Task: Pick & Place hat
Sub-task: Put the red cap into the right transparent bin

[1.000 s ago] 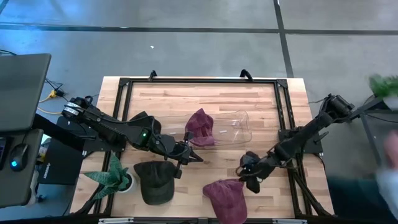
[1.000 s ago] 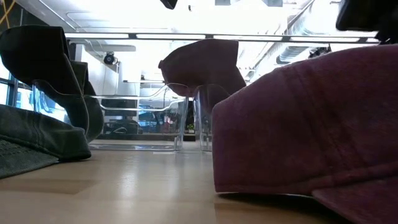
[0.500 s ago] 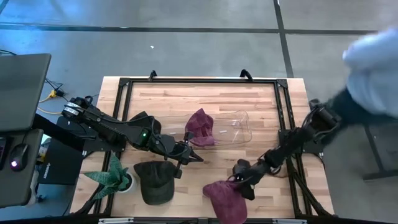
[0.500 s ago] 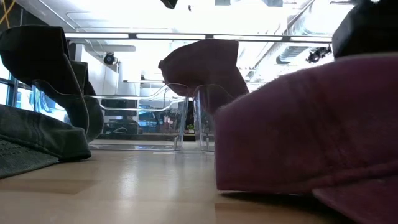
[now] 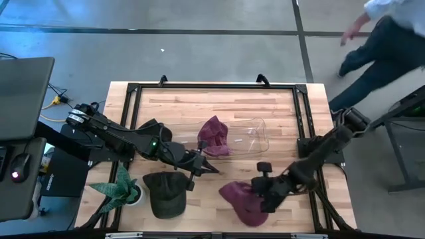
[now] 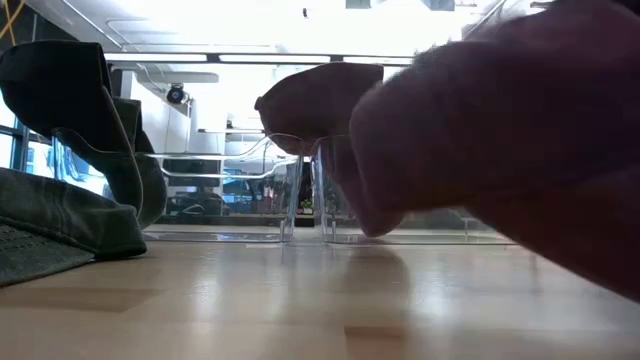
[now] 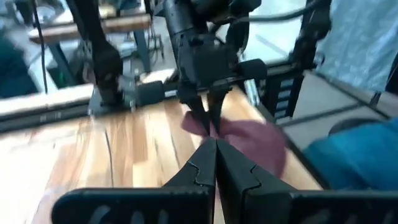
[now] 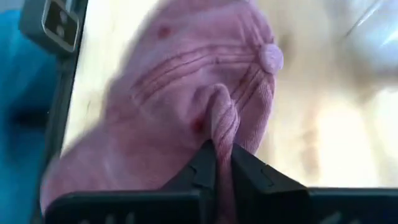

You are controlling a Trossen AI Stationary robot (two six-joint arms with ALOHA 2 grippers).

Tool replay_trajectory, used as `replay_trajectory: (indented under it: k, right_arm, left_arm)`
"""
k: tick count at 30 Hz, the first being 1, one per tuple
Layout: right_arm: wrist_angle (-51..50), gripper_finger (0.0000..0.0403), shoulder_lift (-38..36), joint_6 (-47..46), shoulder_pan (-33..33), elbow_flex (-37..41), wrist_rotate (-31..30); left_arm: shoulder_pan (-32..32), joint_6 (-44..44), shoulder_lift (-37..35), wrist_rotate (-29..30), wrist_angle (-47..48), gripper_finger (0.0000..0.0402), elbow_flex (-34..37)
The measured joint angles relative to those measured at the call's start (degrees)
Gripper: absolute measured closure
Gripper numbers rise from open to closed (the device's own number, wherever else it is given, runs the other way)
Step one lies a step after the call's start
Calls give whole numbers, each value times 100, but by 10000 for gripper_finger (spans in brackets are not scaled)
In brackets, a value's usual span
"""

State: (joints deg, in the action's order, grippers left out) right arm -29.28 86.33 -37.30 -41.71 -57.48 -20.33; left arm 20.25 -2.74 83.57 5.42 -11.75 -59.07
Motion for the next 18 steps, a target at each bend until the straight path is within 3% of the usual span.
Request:
replay_trajectory:
  k: [5, 9, 13, 18]
  right_arm:
    - [-649, 387, -97, 691, -616, -730, -1961]
    - [-353, 385, -95, 1152, -921, -749, -2902]
    - [-165, 396, -88, 1407, -1086, -719, -3328]
    - [381, 381, -88, 2061, -1132, -719, -3721]
  left_arm:
    - [-2, -254, 0, -347, -706, 396, 0]
    - [-2, -260, 12, -602, -958, 349, 0]
    - [-131, 213, 517, -516, -1419, 270, 3]
    - [-295, 966, 1137, -888, -1877, 175, -336]
